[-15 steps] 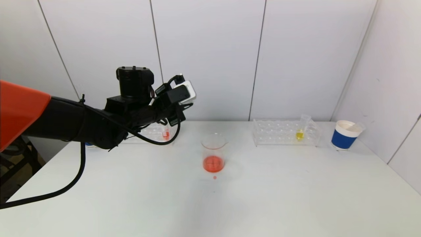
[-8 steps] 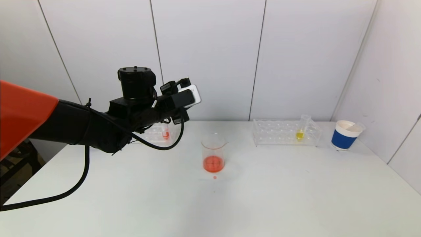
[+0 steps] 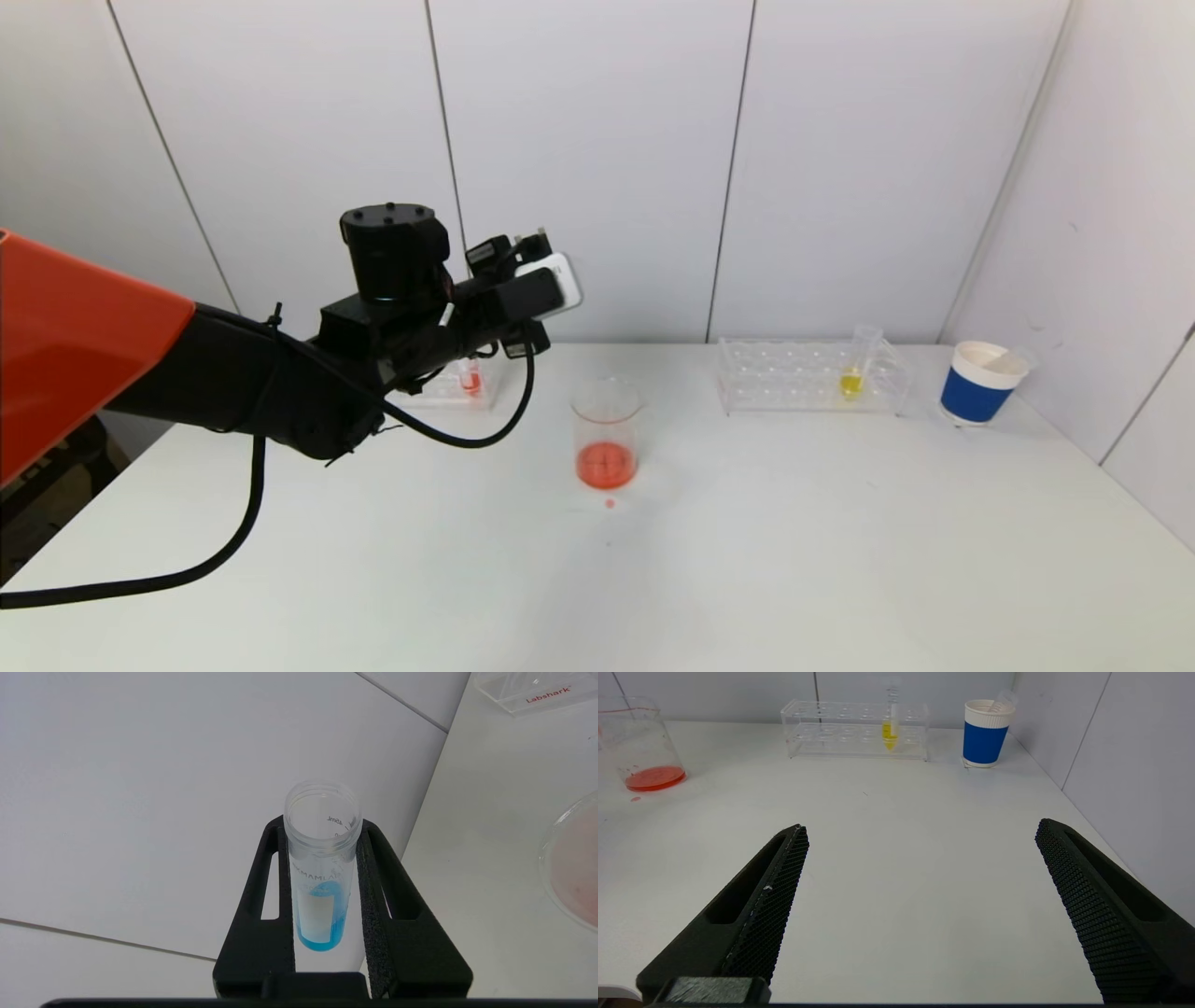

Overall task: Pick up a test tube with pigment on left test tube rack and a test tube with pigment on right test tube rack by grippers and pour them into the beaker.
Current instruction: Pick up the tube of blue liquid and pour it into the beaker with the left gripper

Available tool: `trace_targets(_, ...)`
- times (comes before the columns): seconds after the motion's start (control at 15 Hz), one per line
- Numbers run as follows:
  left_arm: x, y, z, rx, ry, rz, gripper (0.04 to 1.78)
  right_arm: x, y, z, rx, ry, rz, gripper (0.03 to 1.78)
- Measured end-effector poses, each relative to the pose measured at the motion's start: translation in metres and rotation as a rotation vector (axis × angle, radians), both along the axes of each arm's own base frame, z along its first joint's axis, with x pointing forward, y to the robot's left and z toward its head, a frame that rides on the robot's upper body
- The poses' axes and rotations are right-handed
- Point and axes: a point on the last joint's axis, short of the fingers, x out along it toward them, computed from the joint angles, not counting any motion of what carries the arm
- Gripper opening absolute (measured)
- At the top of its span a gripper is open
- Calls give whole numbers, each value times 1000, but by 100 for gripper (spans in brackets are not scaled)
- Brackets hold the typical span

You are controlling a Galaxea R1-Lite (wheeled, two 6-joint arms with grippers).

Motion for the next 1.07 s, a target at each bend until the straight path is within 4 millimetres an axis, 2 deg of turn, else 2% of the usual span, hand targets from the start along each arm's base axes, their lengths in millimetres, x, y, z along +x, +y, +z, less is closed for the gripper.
trace_targets(0.6,-16,-2,-29,18,-6,-34,43,0,0,0,0,0,0,177)
trace_targets(1.07,-16,-2,-45,44,-67,-50,43,0,0,0,0,0,0,177)
